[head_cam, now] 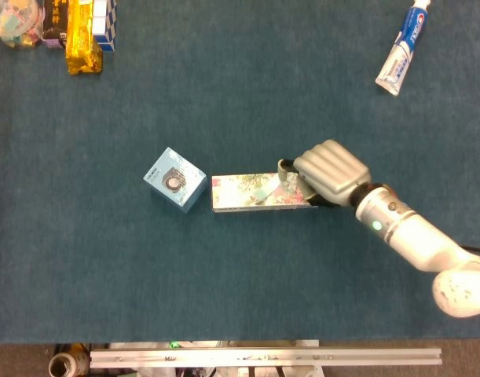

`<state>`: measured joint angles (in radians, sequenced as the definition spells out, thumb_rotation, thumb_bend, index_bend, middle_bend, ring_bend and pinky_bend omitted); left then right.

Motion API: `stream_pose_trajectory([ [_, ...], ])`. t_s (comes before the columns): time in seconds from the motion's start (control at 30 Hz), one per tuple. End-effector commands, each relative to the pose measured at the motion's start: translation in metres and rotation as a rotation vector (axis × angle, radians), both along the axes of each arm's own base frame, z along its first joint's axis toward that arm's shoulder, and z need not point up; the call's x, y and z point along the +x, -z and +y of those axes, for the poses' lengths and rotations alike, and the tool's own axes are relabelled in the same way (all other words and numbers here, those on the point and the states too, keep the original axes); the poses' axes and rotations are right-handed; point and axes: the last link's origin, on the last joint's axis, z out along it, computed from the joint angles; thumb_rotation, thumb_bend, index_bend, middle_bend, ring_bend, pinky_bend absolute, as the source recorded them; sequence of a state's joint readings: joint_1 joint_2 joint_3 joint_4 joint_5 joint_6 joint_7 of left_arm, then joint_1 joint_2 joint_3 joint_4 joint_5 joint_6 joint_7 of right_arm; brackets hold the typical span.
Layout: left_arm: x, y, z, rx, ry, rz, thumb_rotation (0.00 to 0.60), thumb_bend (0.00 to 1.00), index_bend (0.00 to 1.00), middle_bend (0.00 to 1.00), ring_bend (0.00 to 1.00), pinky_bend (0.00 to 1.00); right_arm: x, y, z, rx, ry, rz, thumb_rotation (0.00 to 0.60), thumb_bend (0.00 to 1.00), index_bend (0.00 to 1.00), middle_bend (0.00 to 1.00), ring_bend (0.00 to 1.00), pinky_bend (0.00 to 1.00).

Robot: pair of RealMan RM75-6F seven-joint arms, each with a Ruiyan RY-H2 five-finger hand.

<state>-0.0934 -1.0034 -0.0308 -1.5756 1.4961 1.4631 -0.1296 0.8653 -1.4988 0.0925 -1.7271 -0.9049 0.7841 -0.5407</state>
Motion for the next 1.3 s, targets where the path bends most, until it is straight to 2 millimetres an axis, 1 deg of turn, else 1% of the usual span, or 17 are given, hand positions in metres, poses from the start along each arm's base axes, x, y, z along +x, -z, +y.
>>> stream_pose_trajectory([
  [0.03,-0.001,0.000,0.000,0.001,-0.003,-0.001,0.600,0.35,0.13,0.36,0.40,0.44,0.003,0.005,0.000,0.001,-0.003,0.000,0.600,1.00,0.38,1.00,1.00,1.00],
  [0.3,-0.004,-0.001,-0.001,0.007,-0.009,-0.004,0.600,0.34,0.13,0.36,0.40,0.44,0.008,0.014,-0.001,-0.001,-0.001,0.004,0.600,1.00,0.38,1.00,1.00,1.00],
  [0.47,-0.005,-0.001,-0.001,0.007,-0.013,-0.005,0.600,0.34,0.13,0.36,0.40,0.44,0.007,0.017,0.000,-0.001,-0.003,0.016,0.600,1.00,0.38,1.00,1.00,1.00],
  [0.83,-0.006,0.000,-0.001,0.003,-0.016,-0.005,0.600,0.35,0.13,0.36,0.40,0.44,0.000,0.016,-0.001,-0.009,0.016,0.037,0.600,1.00,0.38,1.00,1.00,1.00],
  [1.1,-0.005,-0.001,0.000,0.008,-0.015,-0.005,0.600,0.35,0.13,0.36,0.40,0.44,0.003,0.014,0.002,-0.007,0.007,0.012,0.600,1.00,0.38,1.00,1.00,1.00],
  [1.3,-0.006,0.000,-0.001,0.002,-0.017,-0.003,0.600,0.35,0.13,0.36,0.40,0.44,0.002,0.016,0.004,0.003,0.001,0.025,0.600,1.00,0.38,1.00,1.00,1.00],
])
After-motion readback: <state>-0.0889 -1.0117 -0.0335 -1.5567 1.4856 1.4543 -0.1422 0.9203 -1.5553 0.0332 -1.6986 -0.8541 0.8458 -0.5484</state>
